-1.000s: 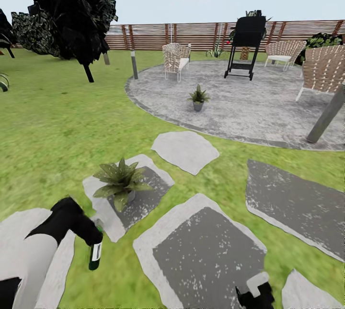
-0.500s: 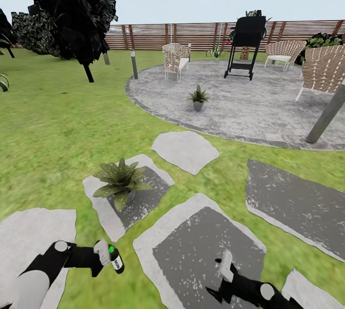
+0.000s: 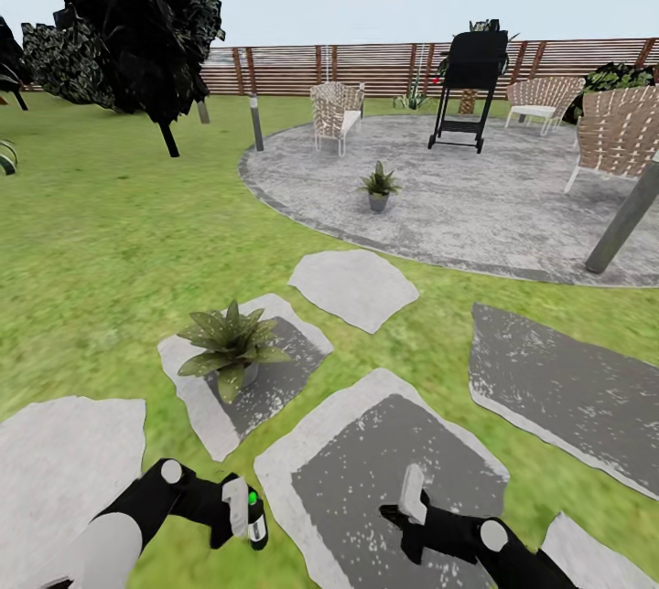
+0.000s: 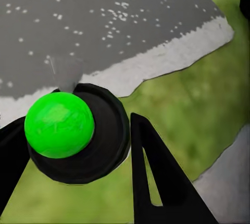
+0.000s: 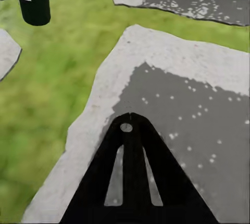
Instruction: Pick up the pesticide atomizer in the garden and spray insectifuge to fully cover both potted plants in the garden.
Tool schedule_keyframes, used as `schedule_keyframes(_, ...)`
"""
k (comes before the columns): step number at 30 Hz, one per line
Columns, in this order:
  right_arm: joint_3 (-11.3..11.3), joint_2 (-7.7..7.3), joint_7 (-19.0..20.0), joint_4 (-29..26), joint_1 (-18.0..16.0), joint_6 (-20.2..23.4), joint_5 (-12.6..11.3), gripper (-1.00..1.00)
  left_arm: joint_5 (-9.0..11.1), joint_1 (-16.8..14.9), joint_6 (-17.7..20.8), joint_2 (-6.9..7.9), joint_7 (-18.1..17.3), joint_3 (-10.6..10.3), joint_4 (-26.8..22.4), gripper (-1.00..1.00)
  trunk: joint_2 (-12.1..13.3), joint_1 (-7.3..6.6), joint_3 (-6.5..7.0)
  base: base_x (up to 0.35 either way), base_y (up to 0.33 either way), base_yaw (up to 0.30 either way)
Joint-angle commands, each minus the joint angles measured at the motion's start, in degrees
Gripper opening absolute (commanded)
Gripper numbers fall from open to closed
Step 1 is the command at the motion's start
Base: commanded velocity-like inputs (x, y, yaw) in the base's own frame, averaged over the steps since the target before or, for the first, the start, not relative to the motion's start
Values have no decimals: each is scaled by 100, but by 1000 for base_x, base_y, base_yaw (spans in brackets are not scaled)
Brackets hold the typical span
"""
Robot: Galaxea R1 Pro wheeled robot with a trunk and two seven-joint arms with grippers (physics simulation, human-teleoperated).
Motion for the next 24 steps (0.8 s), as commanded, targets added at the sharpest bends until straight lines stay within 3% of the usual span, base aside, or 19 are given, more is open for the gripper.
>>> schedule_keyframes(1, 14, 45, 4, -55, -3, -29, 52, -100, -133, -4, -17, -32, 29, 48, -4, -100, -2, -1, -5, 0, 0, 0)
schedule_keyframes(7, 28, 653, 348, -221, -23, -19, 81, -100, -237, -12, 56, -92, 122, 42, -13, -100, -2, -1, -5, 0, 0, 0)
schedule_keyframes(9, 30, 794, 382, -223, -78, -19, 117, -100, -240, -13, 52, -91, 128, 28, -14, -100, -2, -1, -5, 0, 0, 0)
schedule_keyframes(13, 30, 940, 395, -224, -114, -21, 407, -100, -316, -13, 21, -121, 189, 45, -13, -100, -2, -1, -5, 0, 0, 0)
schedule_keyframes(20, 24, 966, 396, -218, -117, -27, 457, -100, -331, -7, -124, -193, 180, 25, 141, -100, -2, -1, -5, 0, 0, 0)
schedule_keyframes(22, 23, 962, 396, -216, -117, -26, 458, -100, -329, -6, -355, -230, 180, -223, 289, -100, -2, -1, -5, 0, 0, 0)
schedule_keyframes(24, 23, 955, 396, -216, -117, -27, 462, -100, -324, -7, -438, -270, 180, -342, 328, -100, -2, -1, -5, 0, 0, 0)
